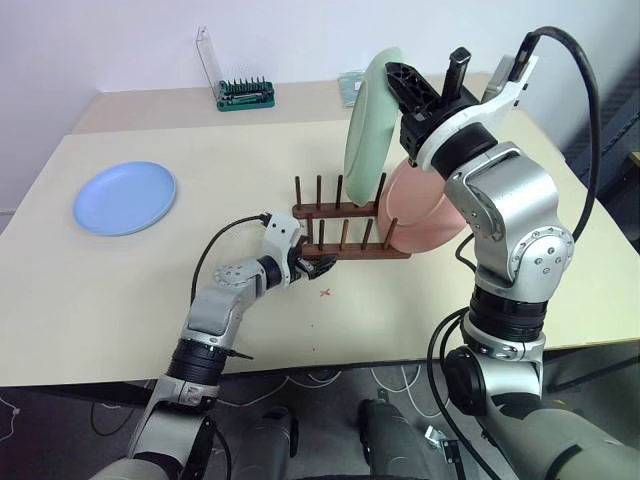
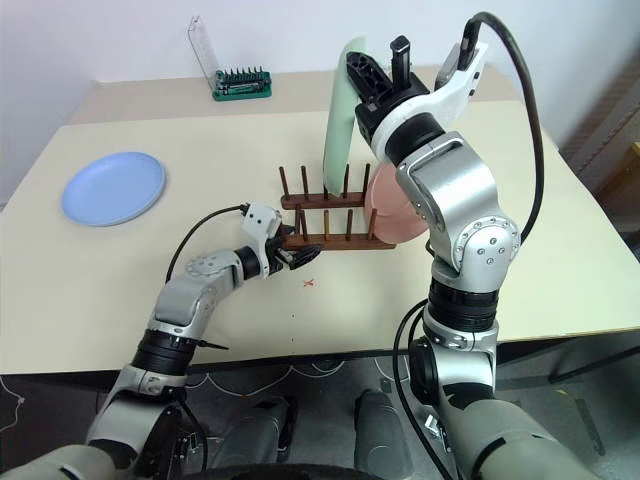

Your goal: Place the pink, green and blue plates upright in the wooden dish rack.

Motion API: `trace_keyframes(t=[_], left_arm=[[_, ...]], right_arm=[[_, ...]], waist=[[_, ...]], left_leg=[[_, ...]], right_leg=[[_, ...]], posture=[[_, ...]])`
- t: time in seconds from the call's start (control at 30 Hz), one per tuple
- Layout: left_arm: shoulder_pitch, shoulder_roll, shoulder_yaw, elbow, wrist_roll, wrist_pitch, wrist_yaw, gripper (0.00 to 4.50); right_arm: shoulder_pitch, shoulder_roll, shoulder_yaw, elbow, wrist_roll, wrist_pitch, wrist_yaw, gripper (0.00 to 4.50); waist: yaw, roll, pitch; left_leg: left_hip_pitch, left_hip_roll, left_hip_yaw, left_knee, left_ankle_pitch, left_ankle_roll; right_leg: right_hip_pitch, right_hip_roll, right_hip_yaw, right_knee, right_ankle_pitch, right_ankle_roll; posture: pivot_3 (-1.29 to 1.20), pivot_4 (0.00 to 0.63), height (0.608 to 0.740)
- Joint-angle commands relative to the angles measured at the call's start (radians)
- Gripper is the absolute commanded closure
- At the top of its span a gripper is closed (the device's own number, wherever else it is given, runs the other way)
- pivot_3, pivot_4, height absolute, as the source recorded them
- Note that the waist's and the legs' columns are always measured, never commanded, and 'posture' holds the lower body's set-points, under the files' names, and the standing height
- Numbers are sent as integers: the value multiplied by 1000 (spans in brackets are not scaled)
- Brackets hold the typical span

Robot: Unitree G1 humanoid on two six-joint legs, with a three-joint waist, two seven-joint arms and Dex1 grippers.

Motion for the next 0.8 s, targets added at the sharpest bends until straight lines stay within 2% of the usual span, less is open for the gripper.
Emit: trace_keyframes(t=[0.03, 0.4, 0.8], left_arm=[[12, 26, 30, -54, -27, -22, -22, 88], [51, 152, 151, -148, -180, 9, -137, 88], [102, 214, 203, -202, -248, 13, -143, 88]], right_arm=[[-3, -11, -1, -56, 12, 2, 1, 4500], [16, -18, 12, -50, 23, 20, -5, 4500], [67, -39, 40, -51, 42, 62, -29, 4500]], waist=[[0, 0, 0], [0, 0, 0], [0, 0, 0]], left_leg=[[0, 0, 0, 0, 0, 0], [0, 0, 0, 0, 0, 0], [0, 0, 0, 0, 0, 0]], right_leg=[[0, 0, 0, 0, 0, 0], [0, 0, 0, 0, 0, 0], [0, 0, 0, -1, 0, 0]], posture=[[0, 150, 740], [0, 150, 740], [0, 150, 740]])
